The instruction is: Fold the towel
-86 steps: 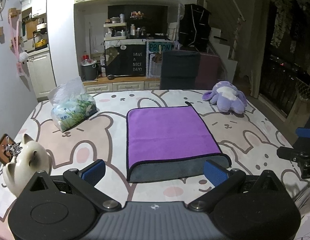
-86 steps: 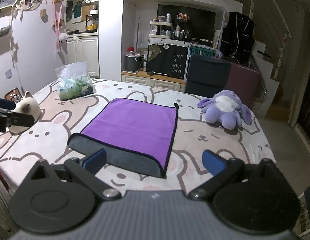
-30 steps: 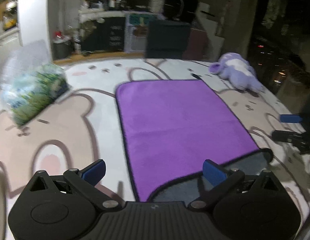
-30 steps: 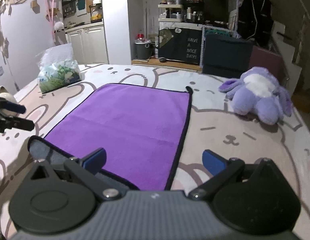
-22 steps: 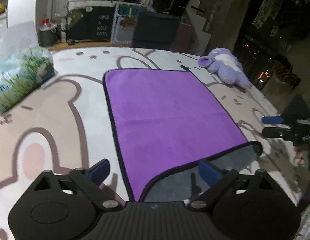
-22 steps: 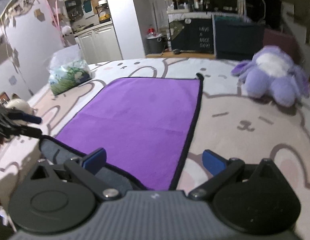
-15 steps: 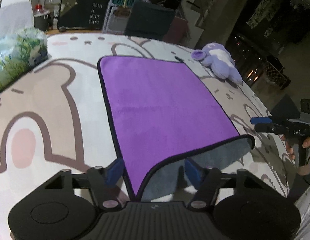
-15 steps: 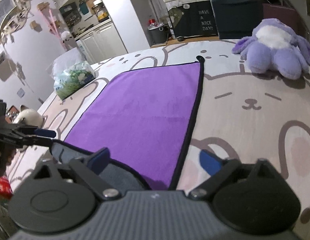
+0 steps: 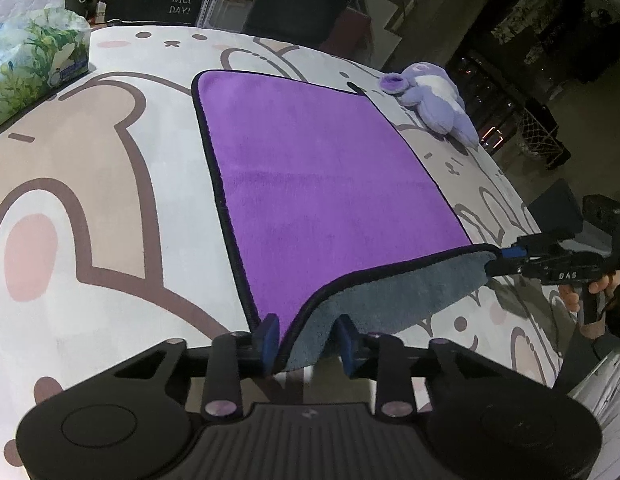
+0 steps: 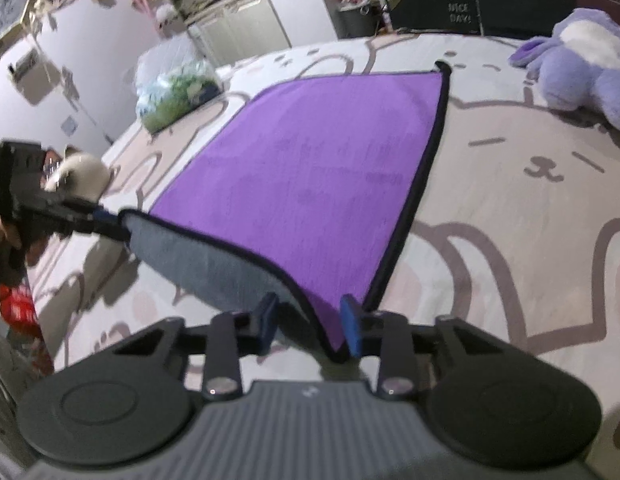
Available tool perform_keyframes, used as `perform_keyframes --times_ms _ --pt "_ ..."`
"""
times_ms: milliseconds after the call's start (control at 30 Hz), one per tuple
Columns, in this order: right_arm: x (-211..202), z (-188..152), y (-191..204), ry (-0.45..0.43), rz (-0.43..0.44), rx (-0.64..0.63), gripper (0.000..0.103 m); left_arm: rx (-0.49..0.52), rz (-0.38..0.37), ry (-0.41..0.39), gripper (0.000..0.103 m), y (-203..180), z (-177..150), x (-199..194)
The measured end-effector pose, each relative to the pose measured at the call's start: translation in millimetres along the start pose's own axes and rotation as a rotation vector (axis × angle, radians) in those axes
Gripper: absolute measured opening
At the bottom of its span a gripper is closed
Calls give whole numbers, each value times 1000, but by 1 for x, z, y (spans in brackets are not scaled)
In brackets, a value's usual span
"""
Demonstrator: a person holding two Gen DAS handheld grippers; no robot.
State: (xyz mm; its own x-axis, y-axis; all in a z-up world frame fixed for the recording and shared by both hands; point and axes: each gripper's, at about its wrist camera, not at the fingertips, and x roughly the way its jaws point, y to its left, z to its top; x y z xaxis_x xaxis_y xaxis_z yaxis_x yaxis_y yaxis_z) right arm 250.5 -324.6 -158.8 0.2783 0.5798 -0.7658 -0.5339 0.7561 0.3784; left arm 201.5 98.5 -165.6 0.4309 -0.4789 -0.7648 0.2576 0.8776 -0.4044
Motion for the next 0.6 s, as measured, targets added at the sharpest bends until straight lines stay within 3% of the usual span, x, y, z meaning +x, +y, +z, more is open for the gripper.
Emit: perform_keyframes --times_ms 67,200,433,600 --pt "2 -2 2 14 -10 -19 24 0 8 1 22 -1 0 1" --pt "0 -4 2 12 -12 -35 16 -2 21 -2 9 0 0 0" --pt "0 -3 4 17 -11 -50 9 22 40 2 5 -3 0 0" --pt "-5 0 5 -12 -20 -58 6 25 57 -37 4 -6 4 -6"
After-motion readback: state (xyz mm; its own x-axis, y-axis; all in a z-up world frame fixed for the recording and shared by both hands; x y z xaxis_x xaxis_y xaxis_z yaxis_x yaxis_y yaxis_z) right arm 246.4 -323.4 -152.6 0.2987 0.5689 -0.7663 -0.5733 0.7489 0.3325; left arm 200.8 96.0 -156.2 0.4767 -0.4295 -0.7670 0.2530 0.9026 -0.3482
